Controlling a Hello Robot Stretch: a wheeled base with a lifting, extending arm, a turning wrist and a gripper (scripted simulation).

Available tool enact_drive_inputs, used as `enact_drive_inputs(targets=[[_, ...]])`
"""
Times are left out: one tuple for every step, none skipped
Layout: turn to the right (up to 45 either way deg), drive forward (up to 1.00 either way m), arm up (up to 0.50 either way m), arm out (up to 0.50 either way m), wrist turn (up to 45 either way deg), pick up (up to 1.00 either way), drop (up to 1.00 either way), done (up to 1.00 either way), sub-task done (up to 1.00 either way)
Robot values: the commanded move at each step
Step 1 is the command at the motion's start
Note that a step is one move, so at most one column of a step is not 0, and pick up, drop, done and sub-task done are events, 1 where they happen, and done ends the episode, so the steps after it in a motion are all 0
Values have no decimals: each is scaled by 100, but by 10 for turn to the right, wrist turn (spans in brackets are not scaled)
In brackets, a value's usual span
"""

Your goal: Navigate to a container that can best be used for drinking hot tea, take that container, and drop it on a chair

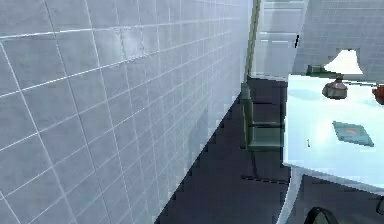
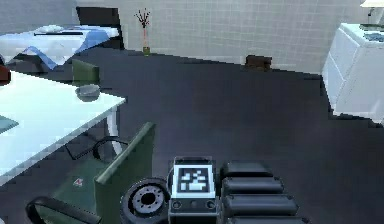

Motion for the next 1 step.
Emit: enact_drive_inputs(targets=[[-30, 0, 0, 0, 0, 0, 0, 0, 0]])
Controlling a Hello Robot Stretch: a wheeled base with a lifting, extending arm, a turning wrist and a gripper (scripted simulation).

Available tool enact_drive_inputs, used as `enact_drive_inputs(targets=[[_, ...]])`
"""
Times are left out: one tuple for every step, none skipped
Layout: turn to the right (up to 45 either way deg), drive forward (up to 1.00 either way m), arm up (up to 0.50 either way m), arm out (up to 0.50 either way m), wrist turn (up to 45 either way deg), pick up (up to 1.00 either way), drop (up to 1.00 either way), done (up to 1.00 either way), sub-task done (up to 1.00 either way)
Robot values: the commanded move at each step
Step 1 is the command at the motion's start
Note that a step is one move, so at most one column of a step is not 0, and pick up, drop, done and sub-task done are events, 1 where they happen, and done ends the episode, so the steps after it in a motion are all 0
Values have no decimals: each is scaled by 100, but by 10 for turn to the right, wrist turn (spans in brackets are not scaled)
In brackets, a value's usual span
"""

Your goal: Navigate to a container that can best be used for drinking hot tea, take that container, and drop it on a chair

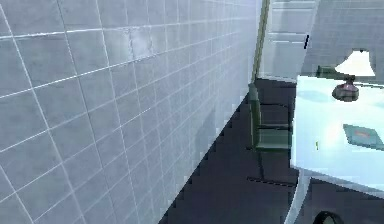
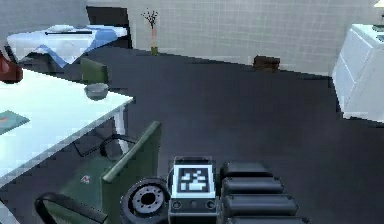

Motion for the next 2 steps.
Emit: enact_drive_inputs(targets=[[450, 0, 0, 0, 0, 0, 0, 0, 0], [240, 0, 0, 0, 0, 0, 0, 0, 0]])
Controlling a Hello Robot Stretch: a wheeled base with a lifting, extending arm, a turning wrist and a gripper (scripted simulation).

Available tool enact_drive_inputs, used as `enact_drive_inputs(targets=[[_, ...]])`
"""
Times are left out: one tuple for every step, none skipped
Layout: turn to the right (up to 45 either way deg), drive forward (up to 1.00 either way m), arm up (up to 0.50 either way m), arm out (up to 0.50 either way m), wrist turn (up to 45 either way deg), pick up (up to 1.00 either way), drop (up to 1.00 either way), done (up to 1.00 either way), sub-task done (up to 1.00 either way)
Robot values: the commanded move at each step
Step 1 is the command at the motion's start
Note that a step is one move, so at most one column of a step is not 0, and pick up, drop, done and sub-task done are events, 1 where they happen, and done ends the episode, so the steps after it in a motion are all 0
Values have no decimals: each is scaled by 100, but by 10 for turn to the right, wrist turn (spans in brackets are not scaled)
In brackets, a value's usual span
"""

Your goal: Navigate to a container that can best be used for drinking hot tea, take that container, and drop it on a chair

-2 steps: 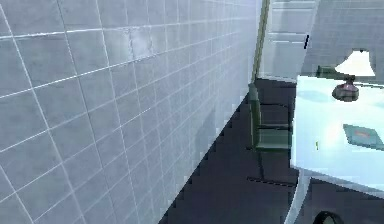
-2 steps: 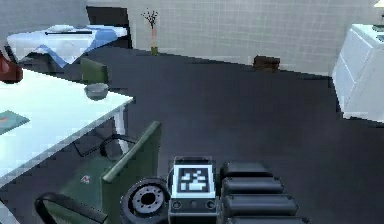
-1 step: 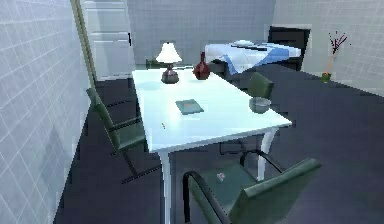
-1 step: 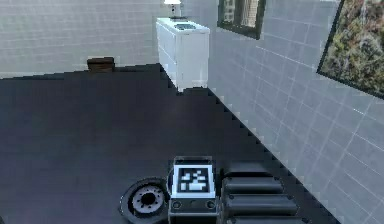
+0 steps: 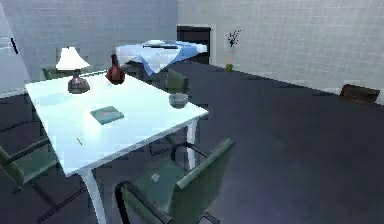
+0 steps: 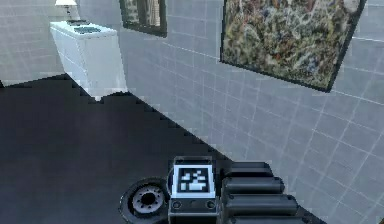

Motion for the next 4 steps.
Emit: enact_drive_inputs(targets=[[0, 20, 0, 0, 0, 0, 0, 0, 0], [-450, 0, 0, 0, 0, 0, 0, 0, 0], [-450, 0, 0, 0, 0, 0, 0, 0, 0], [-420, 0, 0, 0, 0, 0, 0, 0, 0]])
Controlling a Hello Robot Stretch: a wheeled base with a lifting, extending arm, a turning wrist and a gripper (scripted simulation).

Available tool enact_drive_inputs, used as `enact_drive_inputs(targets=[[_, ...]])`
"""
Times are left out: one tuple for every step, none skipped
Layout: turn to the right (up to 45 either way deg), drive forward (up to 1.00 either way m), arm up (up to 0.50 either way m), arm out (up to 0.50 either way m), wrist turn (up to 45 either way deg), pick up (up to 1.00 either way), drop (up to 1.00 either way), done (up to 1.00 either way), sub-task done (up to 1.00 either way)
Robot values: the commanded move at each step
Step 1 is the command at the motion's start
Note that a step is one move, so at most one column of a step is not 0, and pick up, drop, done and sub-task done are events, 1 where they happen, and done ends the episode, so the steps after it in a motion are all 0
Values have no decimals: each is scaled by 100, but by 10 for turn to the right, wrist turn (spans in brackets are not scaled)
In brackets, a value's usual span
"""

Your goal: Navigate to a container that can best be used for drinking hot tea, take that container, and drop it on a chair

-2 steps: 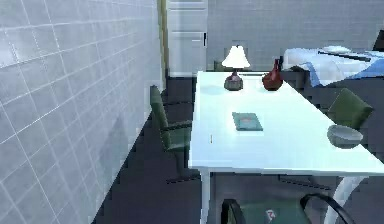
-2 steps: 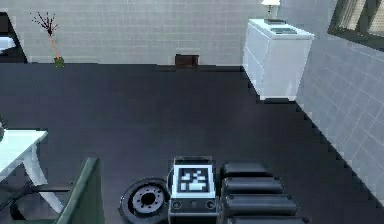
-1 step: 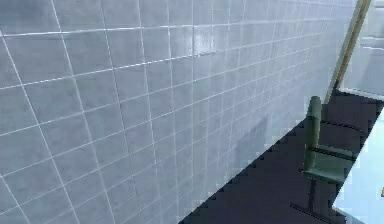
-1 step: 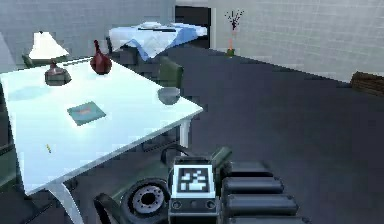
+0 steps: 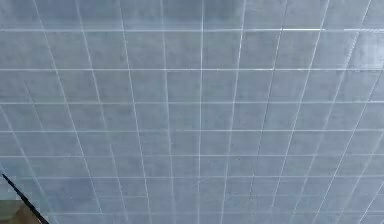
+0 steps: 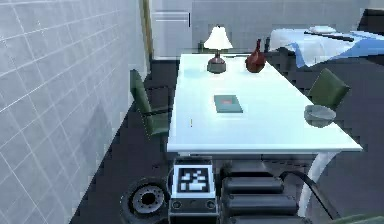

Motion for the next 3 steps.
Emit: enact_drive_inputs(targets=[[450, 0, 0, 0, 0, 0, 0, 0, 0], [450, 0, 0, 0, 0, 0, 0, 0, 0], [210, 0, 0, 0, 0, 0, 0, 0, 0]])
